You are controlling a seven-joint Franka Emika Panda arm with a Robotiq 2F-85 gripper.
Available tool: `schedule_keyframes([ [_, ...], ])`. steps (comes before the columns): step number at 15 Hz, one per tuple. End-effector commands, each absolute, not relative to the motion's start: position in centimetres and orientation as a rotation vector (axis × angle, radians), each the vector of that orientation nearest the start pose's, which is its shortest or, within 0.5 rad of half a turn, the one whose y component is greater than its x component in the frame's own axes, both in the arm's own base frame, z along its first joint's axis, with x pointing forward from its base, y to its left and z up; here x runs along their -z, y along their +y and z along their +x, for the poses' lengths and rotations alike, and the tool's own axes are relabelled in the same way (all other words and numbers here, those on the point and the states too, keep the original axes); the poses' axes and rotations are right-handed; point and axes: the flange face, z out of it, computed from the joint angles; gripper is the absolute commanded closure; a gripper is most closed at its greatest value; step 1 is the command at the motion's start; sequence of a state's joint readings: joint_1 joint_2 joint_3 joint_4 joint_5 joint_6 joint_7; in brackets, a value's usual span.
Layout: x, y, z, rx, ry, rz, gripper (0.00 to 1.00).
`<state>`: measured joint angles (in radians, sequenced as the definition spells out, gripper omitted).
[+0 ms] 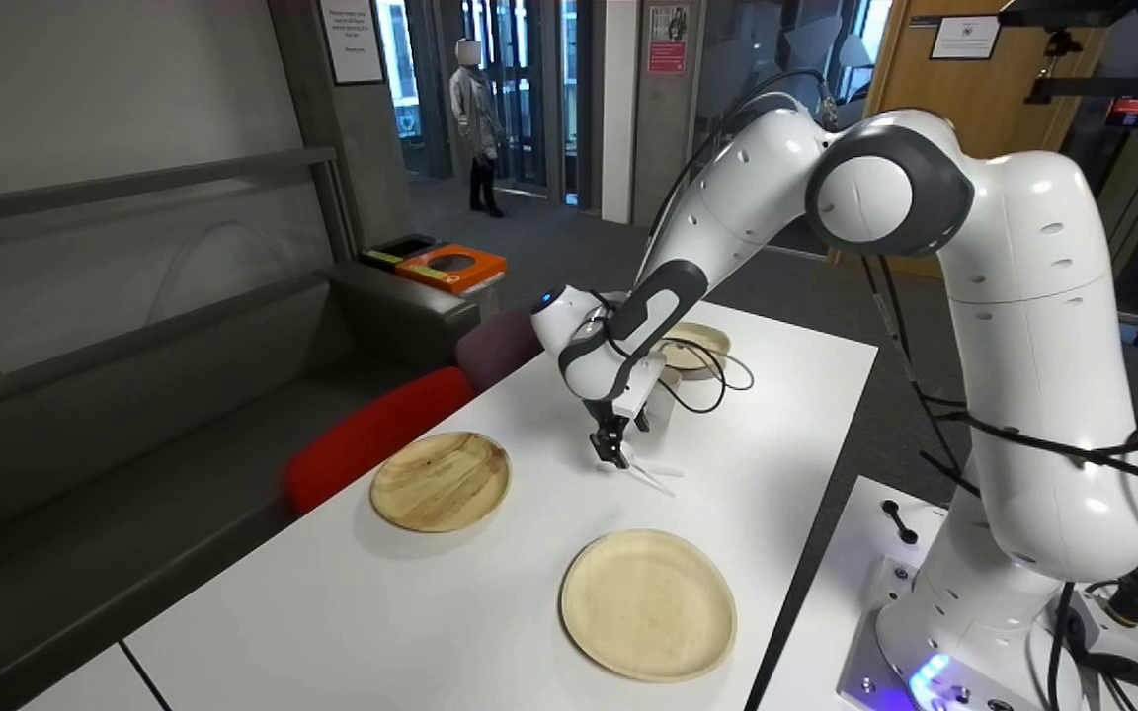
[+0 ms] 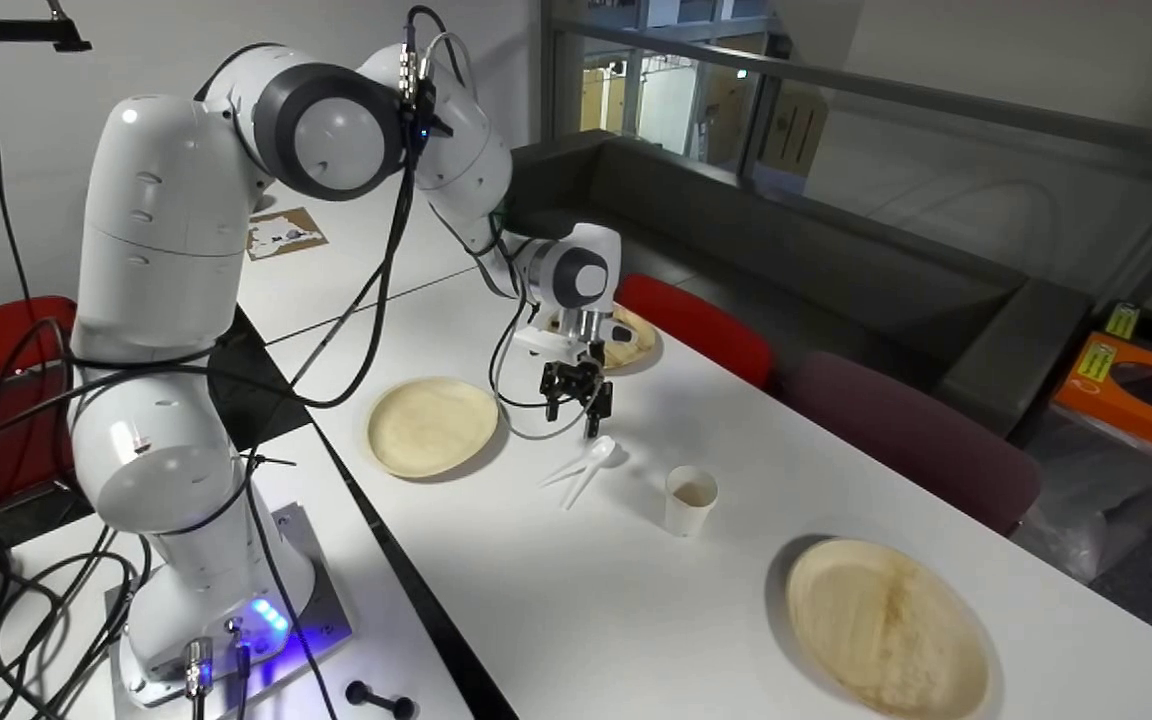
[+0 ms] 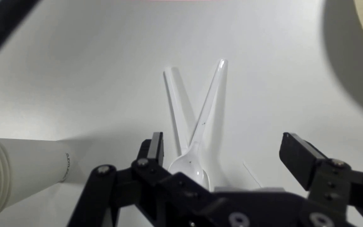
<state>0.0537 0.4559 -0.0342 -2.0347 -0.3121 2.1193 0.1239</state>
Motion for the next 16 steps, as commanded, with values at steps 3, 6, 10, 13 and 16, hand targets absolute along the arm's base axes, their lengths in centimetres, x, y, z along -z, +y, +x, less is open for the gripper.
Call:
schedule_keyframes([
  [3,-19.5,-0.3,55.7,-0.598,-0.184,-3.356,0.00],
  [6,-18.2,-0.8,56.1,-0.650,-0.158,-3.348,0.00],
  [10,-17.5,-0.6,55.9,-0.645,-0.151,-3.349,0.00],
  [13,-17.6,-0.8,56.1,-0.599,-0.124,-3.349,0.00],
  [16,-17.3,-1.6,56.2,-0.602,-0.103,-3.348,0.00],
])
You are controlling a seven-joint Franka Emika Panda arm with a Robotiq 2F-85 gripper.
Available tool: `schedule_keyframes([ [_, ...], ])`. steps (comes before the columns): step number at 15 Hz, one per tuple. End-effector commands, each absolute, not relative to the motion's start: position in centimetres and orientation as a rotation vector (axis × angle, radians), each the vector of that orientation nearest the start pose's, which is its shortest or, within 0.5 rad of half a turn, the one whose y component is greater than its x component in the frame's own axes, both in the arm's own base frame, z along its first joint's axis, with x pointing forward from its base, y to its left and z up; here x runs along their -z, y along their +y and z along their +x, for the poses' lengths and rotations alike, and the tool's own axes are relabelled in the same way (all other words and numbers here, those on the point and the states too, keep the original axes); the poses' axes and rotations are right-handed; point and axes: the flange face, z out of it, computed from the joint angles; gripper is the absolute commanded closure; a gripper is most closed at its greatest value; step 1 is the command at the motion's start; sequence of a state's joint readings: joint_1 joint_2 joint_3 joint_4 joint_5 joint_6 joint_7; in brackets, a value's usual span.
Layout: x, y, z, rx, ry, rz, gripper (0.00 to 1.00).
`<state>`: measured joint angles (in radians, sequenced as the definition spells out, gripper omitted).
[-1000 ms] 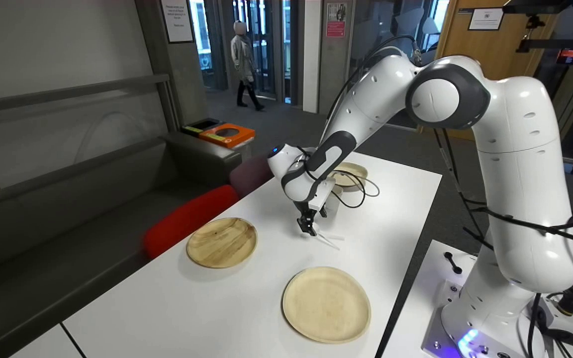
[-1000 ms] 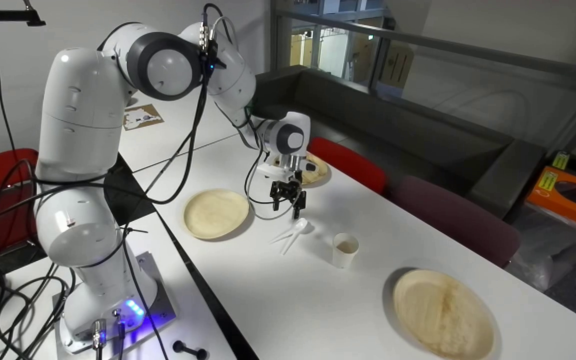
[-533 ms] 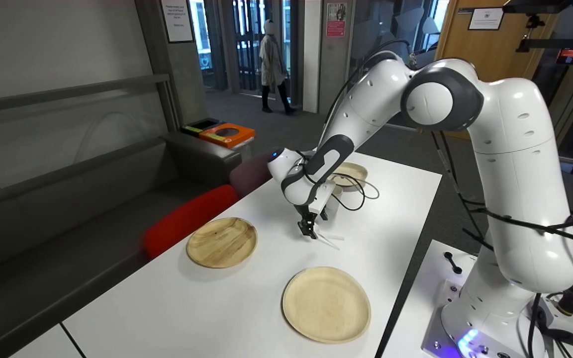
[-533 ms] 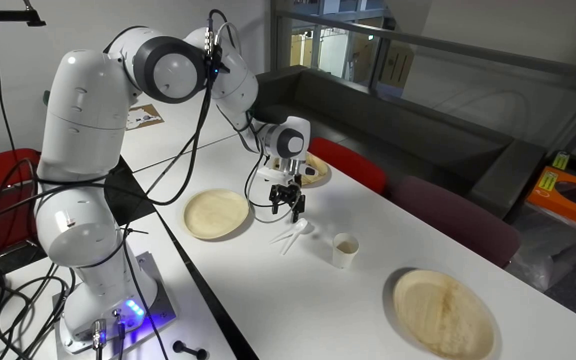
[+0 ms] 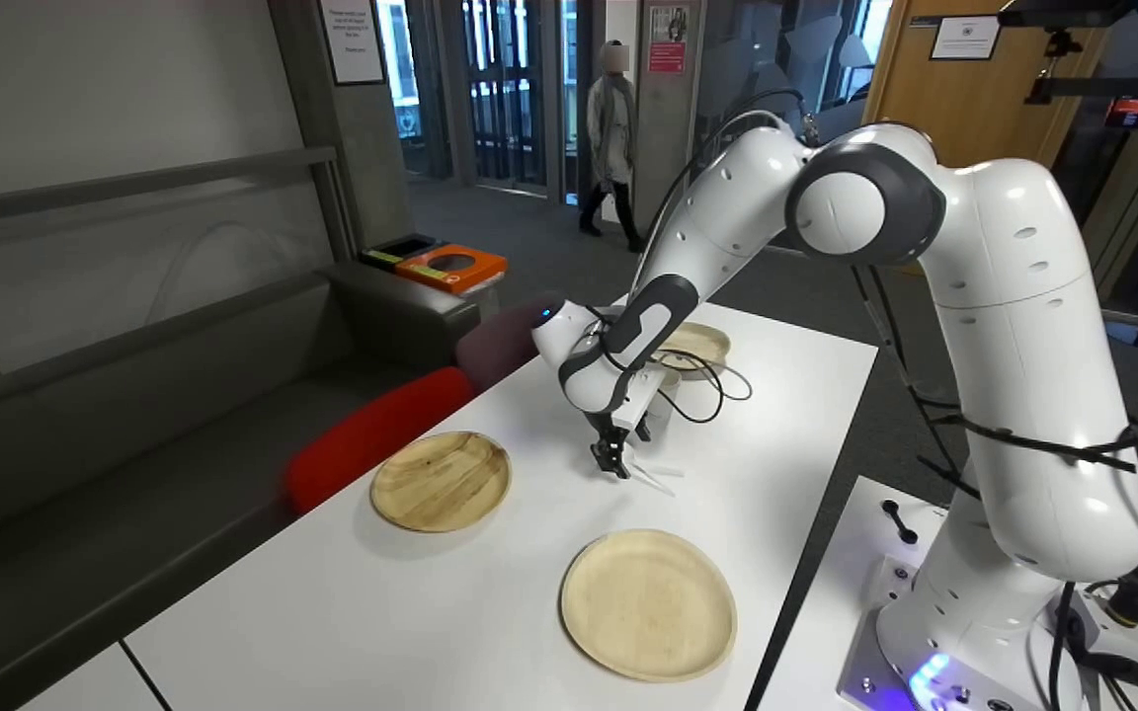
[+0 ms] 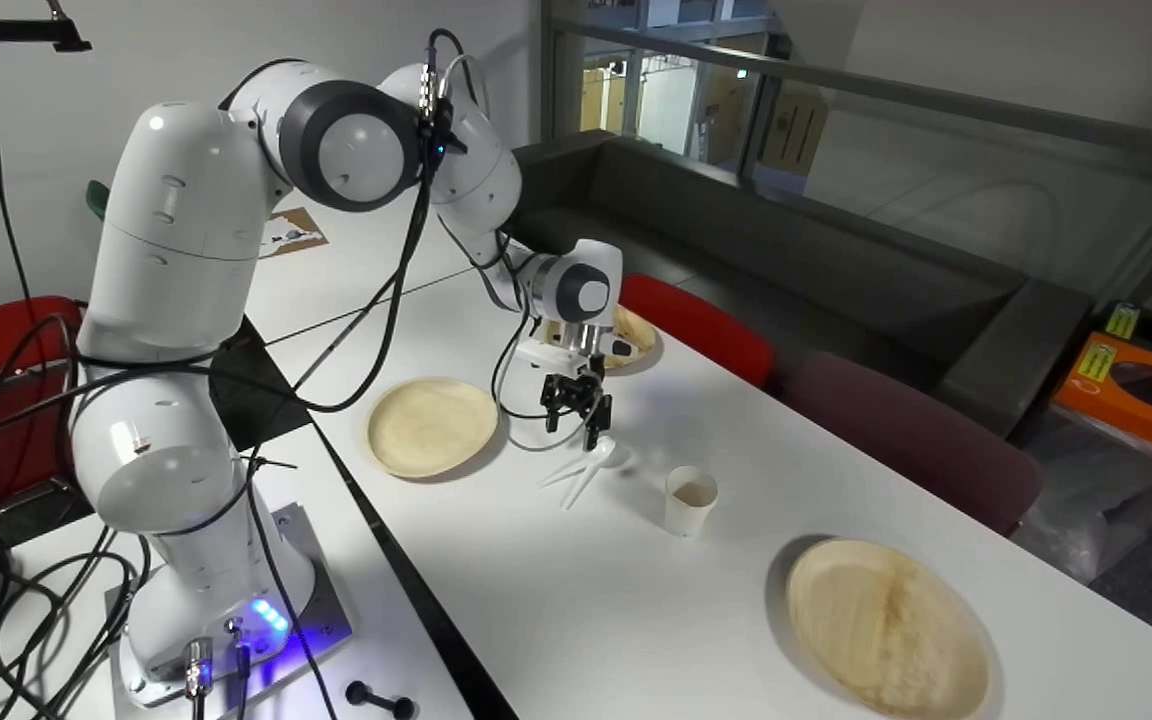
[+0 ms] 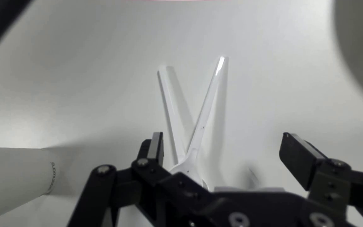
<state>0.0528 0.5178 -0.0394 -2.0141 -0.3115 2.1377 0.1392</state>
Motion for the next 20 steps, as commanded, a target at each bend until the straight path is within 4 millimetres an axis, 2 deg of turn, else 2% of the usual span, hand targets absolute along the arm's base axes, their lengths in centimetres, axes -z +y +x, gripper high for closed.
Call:
schedule_keyframes([
  [1,-17.2,-1.9,56.2,-0.604,-0.091,-3.348,0.00],
  [5,-17.2,-3.2,56.3,-0.574,-0.035,-3.344,0.00],
  [10,-16.0,-3.8,57.1,-0.398,0.159,-3.316,0.00],
  [15,-14.1,-4.2,57.0,-0.374,0.221,-3.316,0.00],
  [20,-14.1,-5.2,56.9,-0.381,0.249,-3.315,0.00],
])
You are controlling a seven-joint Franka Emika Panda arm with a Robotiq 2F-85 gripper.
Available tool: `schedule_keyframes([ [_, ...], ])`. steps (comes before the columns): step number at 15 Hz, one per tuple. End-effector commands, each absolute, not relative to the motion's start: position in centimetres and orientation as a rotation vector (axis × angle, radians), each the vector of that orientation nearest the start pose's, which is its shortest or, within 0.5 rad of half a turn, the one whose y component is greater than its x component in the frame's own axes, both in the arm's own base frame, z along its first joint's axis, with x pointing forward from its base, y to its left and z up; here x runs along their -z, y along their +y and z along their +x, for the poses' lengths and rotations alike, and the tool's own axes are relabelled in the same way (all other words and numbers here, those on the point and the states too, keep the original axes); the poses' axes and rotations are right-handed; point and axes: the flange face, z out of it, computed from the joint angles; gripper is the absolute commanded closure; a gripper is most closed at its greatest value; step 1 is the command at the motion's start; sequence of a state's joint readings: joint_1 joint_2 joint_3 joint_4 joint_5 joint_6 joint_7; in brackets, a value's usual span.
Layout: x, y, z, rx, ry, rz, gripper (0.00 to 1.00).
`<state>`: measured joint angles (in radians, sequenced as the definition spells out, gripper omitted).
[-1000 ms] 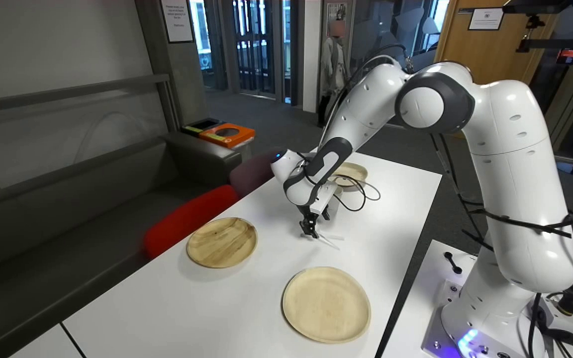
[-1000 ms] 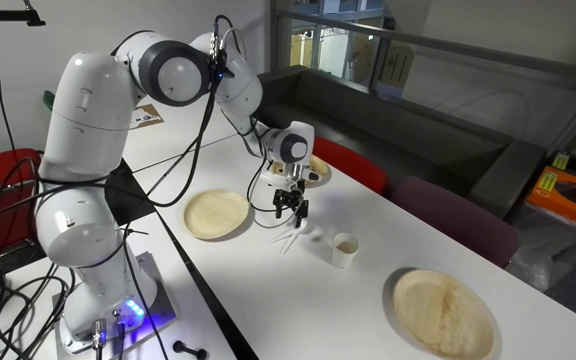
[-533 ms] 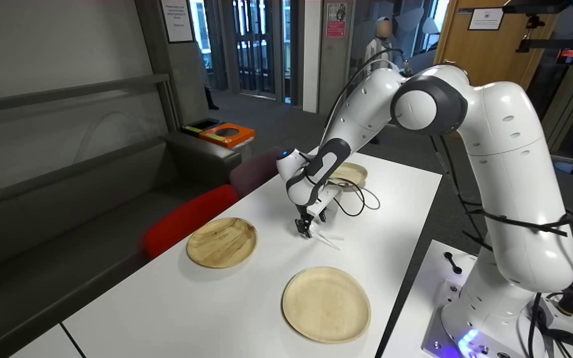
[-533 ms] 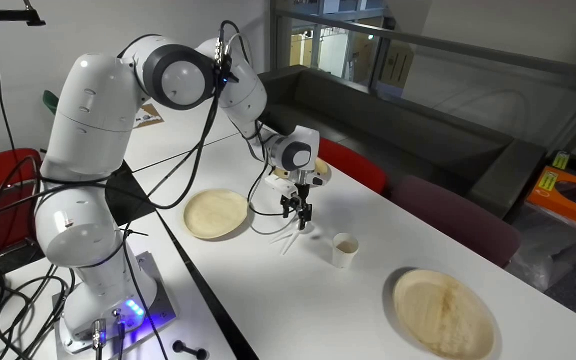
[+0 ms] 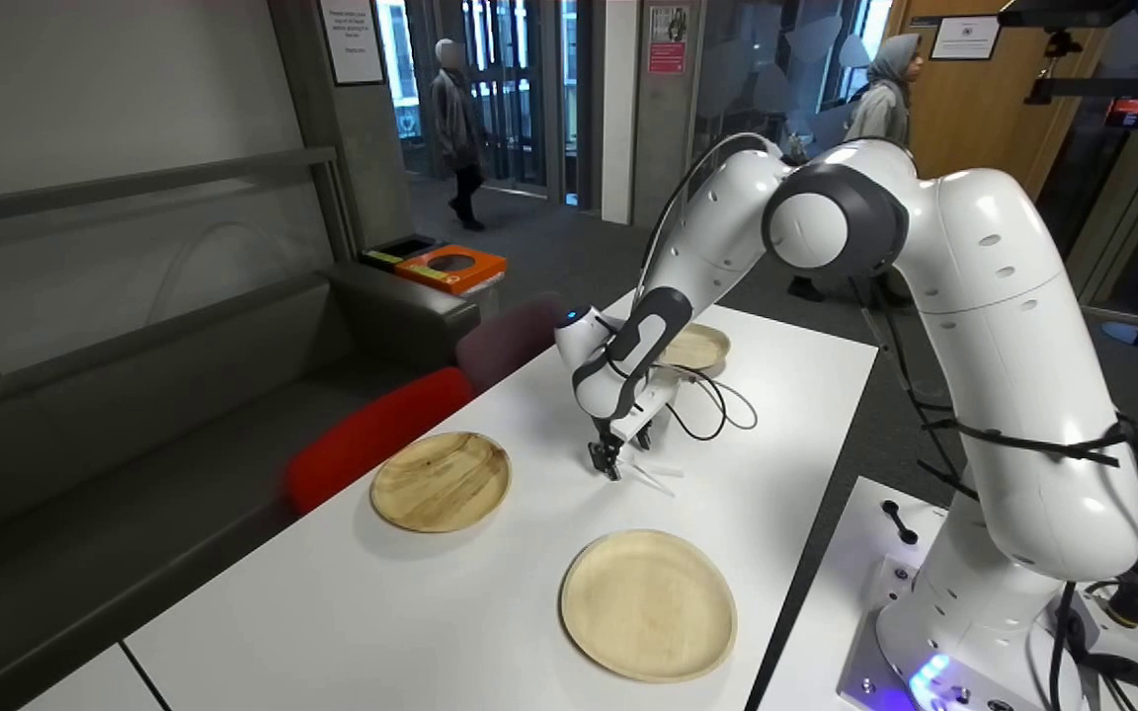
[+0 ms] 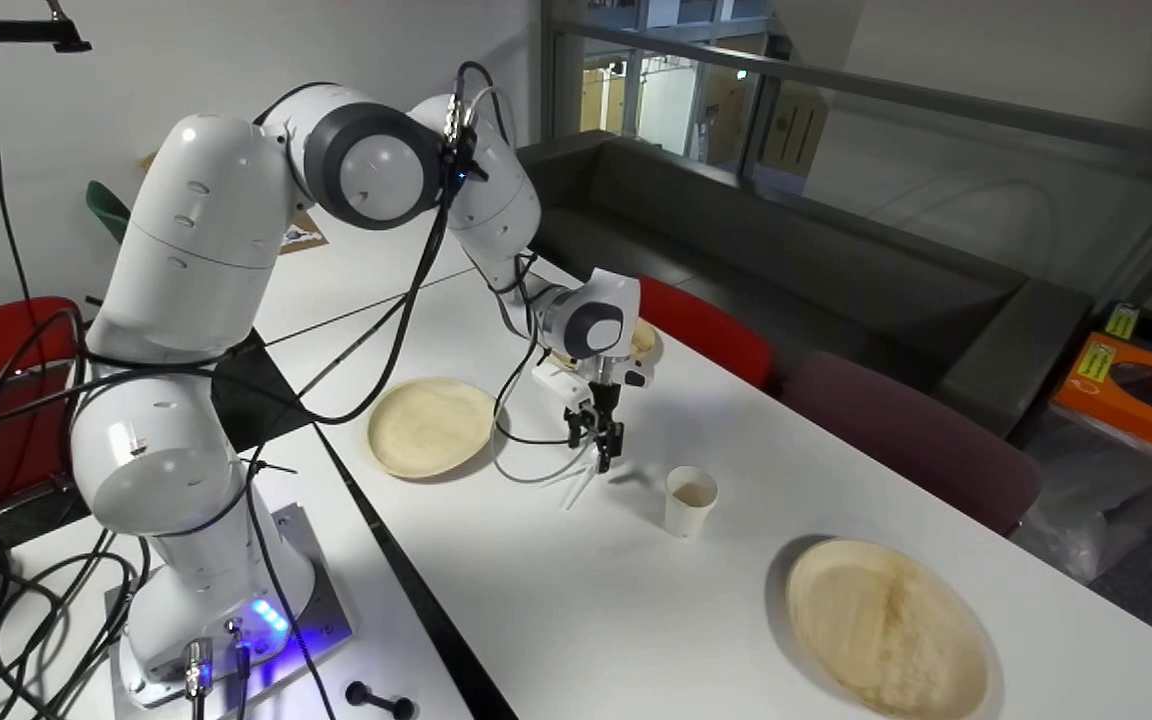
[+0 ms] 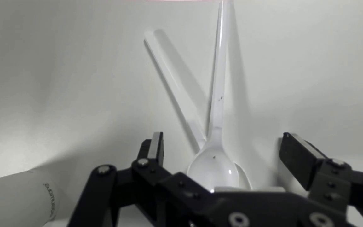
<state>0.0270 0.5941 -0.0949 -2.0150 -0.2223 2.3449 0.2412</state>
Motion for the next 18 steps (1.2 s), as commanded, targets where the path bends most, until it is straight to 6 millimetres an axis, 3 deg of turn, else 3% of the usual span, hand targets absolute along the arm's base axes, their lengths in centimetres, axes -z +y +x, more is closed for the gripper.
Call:
schedule_keyframes([
  [1,-14.1,-5.5,56.7,-0.392,0.244,-3.316,0.00],
  [9,-13.9,-6.9,55.8,-0.456,0.237,-3.279,0.00],
  [11,-13.8,-7.0,55.8,-0.467,0.226,-3.266,0.24],
  [13,-13.9,-7.0,55.8,-0.475,0.218,-3.249,0.39],
  [17,-13.9,-7.0,55.7,-0.497,0.212,-3.225,0.33],
  [18,-13.9,-7.1,55.7,-0.503,0.209,-3.220,0.50],
])
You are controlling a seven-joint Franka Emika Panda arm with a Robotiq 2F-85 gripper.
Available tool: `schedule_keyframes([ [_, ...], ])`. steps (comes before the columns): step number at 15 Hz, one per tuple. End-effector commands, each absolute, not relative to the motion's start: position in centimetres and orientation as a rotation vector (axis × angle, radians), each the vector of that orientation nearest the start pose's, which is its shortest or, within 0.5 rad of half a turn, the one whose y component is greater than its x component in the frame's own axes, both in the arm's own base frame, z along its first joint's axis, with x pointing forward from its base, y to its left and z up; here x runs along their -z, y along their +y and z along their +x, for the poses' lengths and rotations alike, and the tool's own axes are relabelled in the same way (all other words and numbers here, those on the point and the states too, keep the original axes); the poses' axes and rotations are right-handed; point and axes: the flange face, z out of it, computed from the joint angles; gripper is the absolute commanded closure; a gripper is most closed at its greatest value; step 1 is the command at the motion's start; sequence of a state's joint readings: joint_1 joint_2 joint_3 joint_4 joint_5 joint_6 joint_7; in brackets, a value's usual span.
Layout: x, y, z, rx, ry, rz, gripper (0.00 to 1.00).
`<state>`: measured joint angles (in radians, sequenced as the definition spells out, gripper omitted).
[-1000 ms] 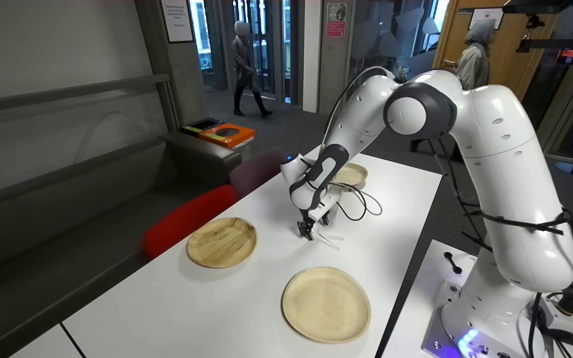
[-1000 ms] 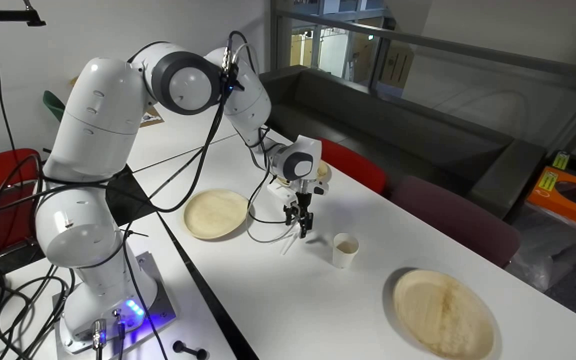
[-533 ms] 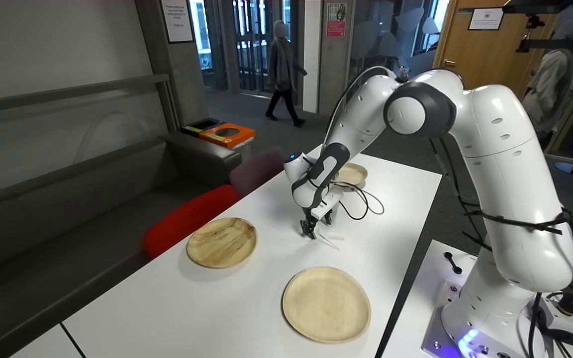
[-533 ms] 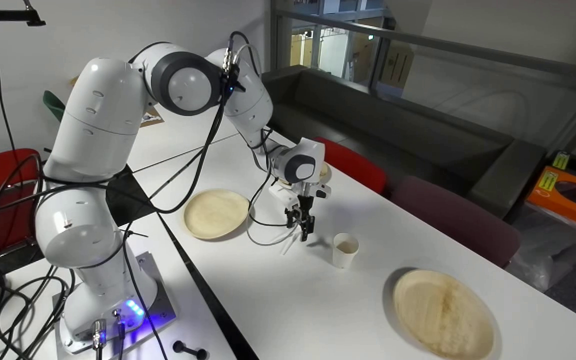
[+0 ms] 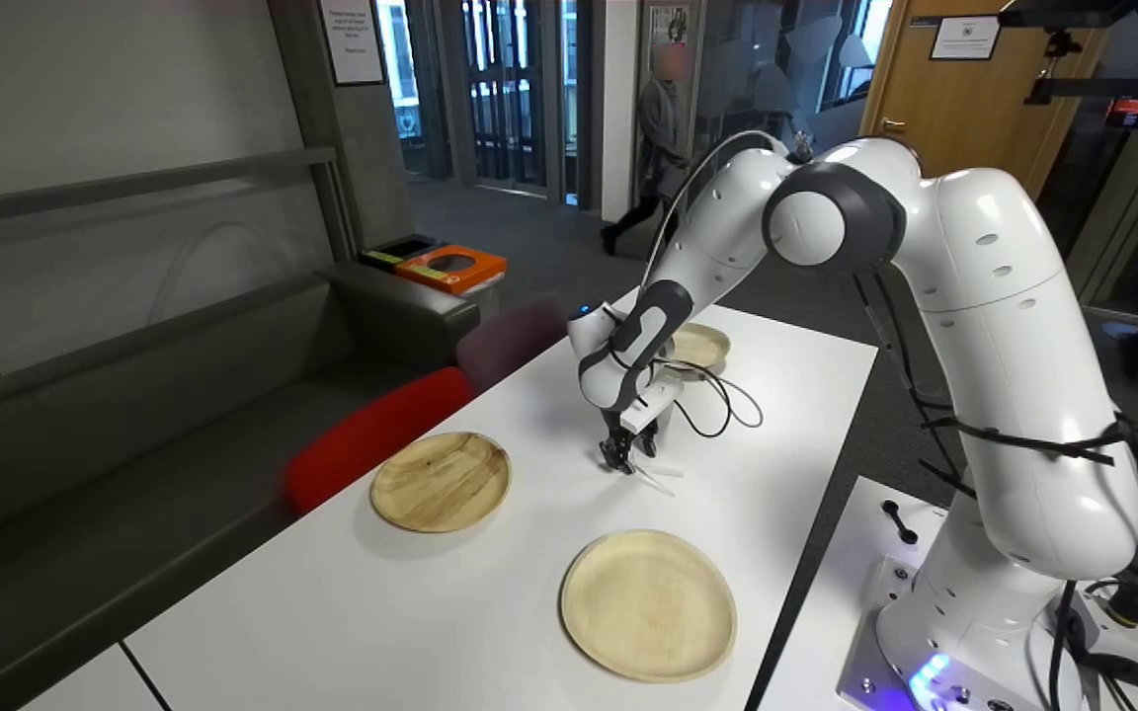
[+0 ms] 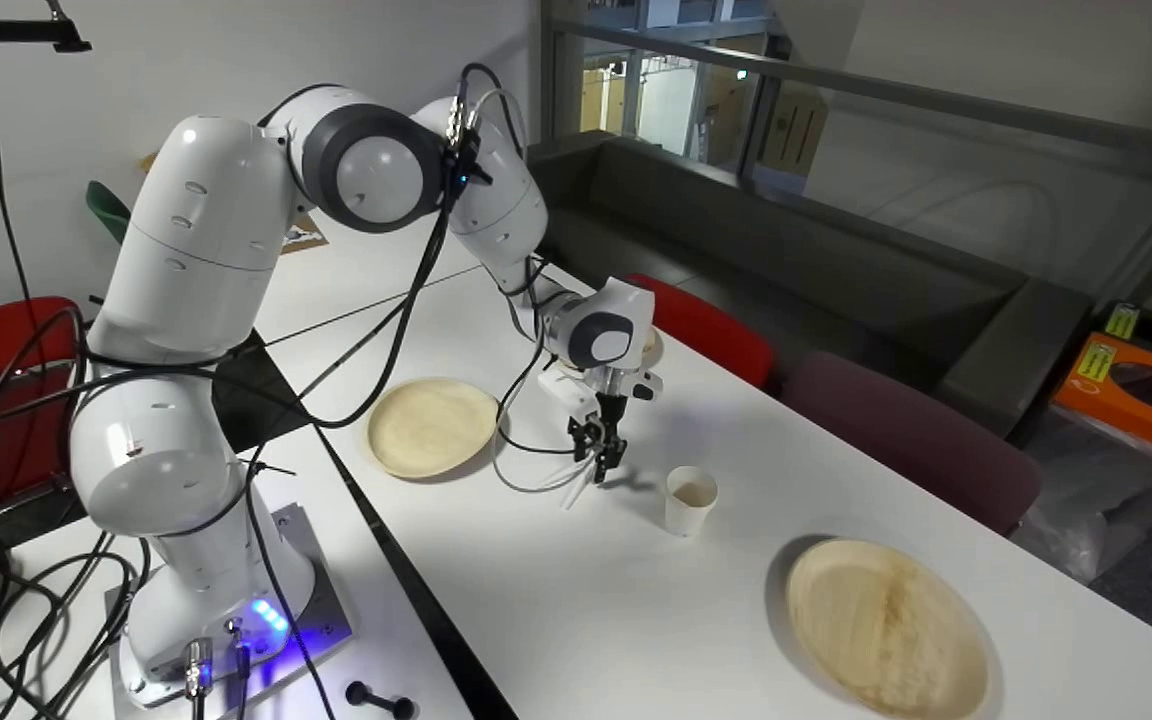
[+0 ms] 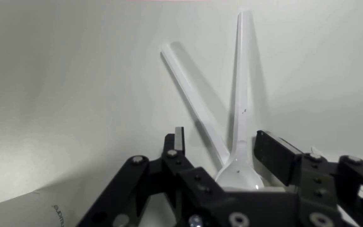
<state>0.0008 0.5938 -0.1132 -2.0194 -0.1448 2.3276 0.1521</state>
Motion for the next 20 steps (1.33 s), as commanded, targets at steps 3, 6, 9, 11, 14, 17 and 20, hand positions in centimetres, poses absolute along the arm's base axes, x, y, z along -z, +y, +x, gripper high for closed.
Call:
schedule_keyframes([
  [3,-13.93,-7.04,55.57,-0.528,0.210,-3.206,0.70],
  [6,-14.04,-7.01,55.54,-0.549,0.217,-3.202,0.72],
  [9,-14.02,-7.01,55.46,-0.566,0.217,-3.200,0.65],
  [11,-14.02,-7.00,55.46,-0.567,0.222,-3.201,0.91],
  [14,-14.00,-7.01,55.49,-0.570,0.226,-3.198,0.98],
  [17,-14.28,-7.01,55.58,-0.580,0.232,-3.194,0.98],
  [20,-14.04,-7.03,55.51,-0.588,0.228,-3.197,0.64],
])
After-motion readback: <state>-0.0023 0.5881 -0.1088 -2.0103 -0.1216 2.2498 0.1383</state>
